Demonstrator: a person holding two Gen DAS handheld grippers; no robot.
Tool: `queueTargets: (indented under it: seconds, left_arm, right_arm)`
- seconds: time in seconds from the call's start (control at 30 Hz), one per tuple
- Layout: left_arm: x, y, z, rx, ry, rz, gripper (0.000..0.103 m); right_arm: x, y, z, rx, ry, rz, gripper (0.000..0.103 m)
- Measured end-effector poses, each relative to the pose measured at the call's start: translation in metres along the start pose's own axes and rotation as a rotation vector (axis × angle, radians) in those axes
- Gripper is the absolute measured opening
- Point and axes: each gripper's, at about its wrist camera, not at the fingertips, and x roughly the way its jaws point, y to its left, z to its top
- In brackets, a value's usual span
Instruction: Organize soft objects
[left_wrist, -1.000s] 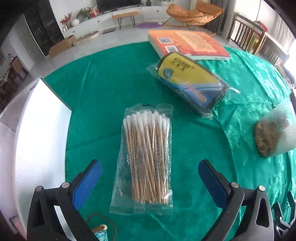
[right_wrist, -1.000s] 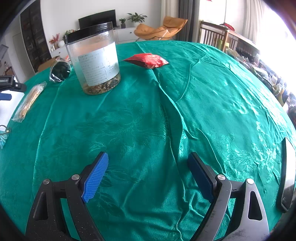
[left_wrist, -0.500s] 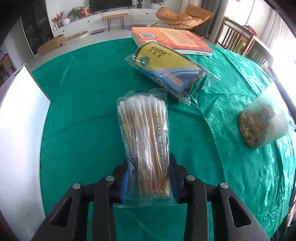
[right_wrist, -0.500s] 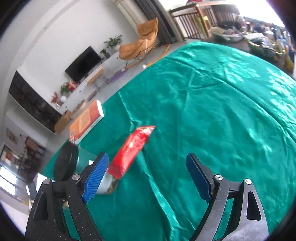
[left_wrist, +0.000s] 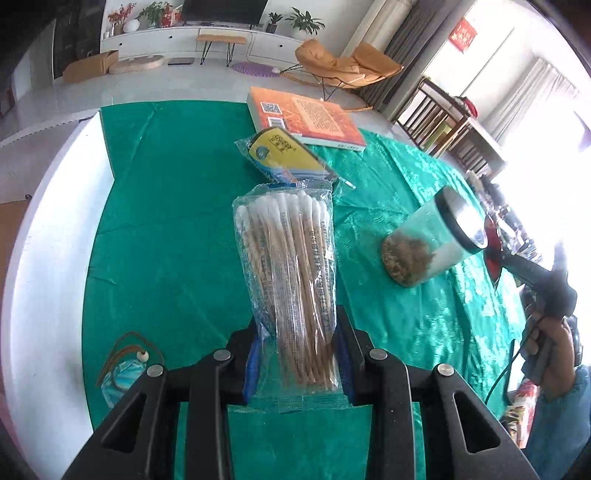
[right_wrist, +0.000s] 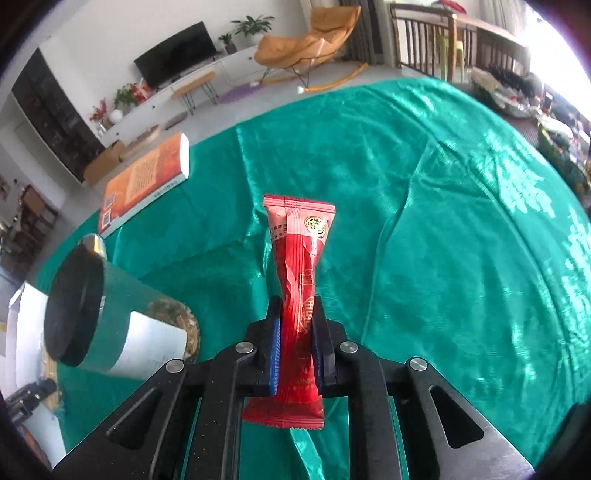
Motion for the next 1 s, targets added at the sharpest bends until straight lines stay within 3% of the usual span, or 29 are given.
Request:
queueTargets:
  seconds: [0.1,0.2,0.33,0.5,0.57,0.6,0.63,0.67,0.7,0.8,0.87,1.0]
  left_arm:
    - [-0.049,0.012,0.001,-0.032,-0.06,-0.042,0.034]
    - [-0.105,0.038,-0.004,-0.052,-0.137,-0.007,0.034]
    - [-0.172,0.092,-0.024,-0.095,-0.216,0.133,0.034]
    - [-0.225,0.162,-0.064,-0.181,-0.251,0.348,0.035]
    - [-0.232,0.183,-0.083,-0.218,-0.248,0.459,0.046]
    - [-0.233,0.192,-0.092,-0.239,-0.245,0.491,0.068]
    - [-0.234,0.198,-0.1,-0.261,-0.25,0.505,0.095]
    - [-0.235,0.202,-0.107,-0.281,-0.27,0.513,0.103]
    - [-0.237,0.202,-0.114,-0.293,-0.303,0.516,0.103]
    - [-0.232,0.19,-0.119,-0.28,-0.324,0.476,0.103]
    - [-0.226,0.17,-0.119,-0.247,-0.327,0.404,0.103]
    - [-0.187,0.086,-0.115,-0.082,-0.305,0.225,0.103]
  right_arm:
    - [-0.049,0.027,0.0,-0.078,-0.052,0.032,0.015]
    - [-0.093,0.082,-0.01,-0.171,-0.087,0.115,0.015]
    - [-0.134,0.179,-0.034,-0.261,-0.086,0.346,0.015]
    - [-0.153,0.316,-0.082,-0.352,0.01,0.66,0.015]
    - [-0.153,0.364,-0.104,-0.375,0.069,0.781,0.018]
    - [-0.152,0.382,-0.115,-0.383,0.099,0.828,0.025]
    - [-0.149,0.395,-0.125,-0.389,0.132,0.864,0.054]
    - [-0.147,0.403,-0.133,-0.393,0.148,0.88,0.068]
    - [-0.147,0.403,-0.139,-0.4,0.13,0.87,0.075]
    - [-0.133,0.377,-0.151,-0.458,0.065,0.73,0.075]
    - [-0.118,0.345,-0.162,-0.494,-0.01,0.559,0.075]
    - [-0.062,0.246,-0.183,-0.487,-0.101,0.103,0.075]
